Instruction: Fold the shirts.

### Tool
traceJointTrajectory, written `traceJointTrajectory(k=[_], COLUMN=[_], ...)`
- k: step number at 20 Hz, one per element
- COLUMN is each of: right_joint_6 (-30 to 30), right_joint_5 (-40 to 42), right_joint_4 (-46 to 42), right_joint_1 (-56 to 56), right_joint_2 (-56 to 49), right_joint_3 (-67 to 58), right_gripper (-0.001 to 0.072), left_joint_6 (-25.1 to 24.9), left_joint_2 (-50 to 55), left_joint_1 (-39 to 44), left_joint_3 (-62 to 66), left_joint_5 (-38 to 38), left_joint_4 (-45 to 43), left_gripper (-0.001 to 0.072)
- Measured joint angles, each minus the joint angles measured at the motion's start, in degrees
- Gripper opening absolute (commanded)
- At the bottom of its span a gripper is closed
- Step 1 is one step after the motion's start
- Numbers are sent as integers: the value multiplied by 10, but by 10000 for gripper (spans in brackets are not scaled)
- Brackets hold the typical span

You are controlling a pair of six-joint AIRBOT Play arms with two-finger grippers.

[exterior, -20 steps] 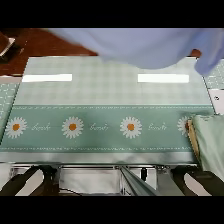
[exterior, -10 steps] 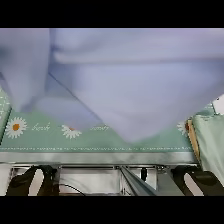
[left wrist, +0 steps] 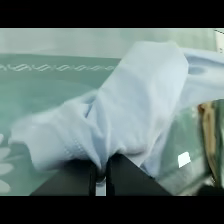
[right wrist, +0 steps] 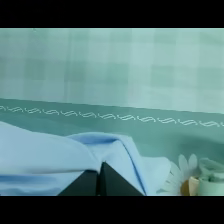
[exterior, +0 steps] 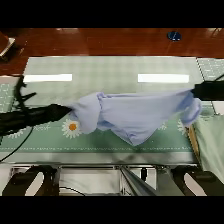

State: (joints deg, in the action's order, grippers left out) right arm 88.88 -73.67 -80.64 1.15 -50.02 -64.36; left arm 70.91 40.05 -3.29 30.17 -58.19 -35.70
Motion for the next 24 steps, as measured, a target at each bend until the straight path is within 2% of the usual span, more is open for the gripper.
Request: traceJointTrajectory(k=[2, 4, 5, 6, 7, 9, 11, 15, 17, 19, 21, 24], right_joint_6=[-3, -3, -3, 1, 7, 12, 15, 20, 27, 25, 4, -39], right_joint_5=[35, 54, 61, 66, 67, 69, 51, -10, -7, 19, 54, 89], right_joint_4=[5, 8, 10, 11, 12, 18, 24, -11, -12, 24, 81, 184], right_joint_1=[0, 0, 0, 0, 0, 6, 24, 101, 145, 176, 191, 201], right_joint_2=[-82, -159, -199, -235, -264, -310, -332, -311, -266, -207, -147, -76], right_joint_3=[-11, -43, -65, -88, -108, -150, -186, -188, -118, -7, 114, 255], right_gripper=[17, 17, 19, 134, 400, 411, 408, 408, 408, 408, 408, 408], left_joint_6=[0, -1, -1, -2, -2, -1, 11, 42, 47, 44, 16, -49], left_joint_2=[81, 164, 208, 248, 281, 337, 372, 366, 334, 304, 286, 276], left_joint_1=[39, 58, 65, 69, 72, 73, 58, -16, -48, -64, -68, -53], left_joint_3=[-6, 18, 40, 66, 92, 156, 226, 294, 261, 193, 112, 15], left_joint_5=[81, 126, 135, 135, 131, 94, 19, -101, -122, -125, -120, -69], left_joint_4=[4, 7, 8, 9, 10, 5, -31, -128, -144, -137, -93, 17], left_gripper=[27, 27, 50, 260, 496, 507, 507, 507, 507, 507, 507, 507])
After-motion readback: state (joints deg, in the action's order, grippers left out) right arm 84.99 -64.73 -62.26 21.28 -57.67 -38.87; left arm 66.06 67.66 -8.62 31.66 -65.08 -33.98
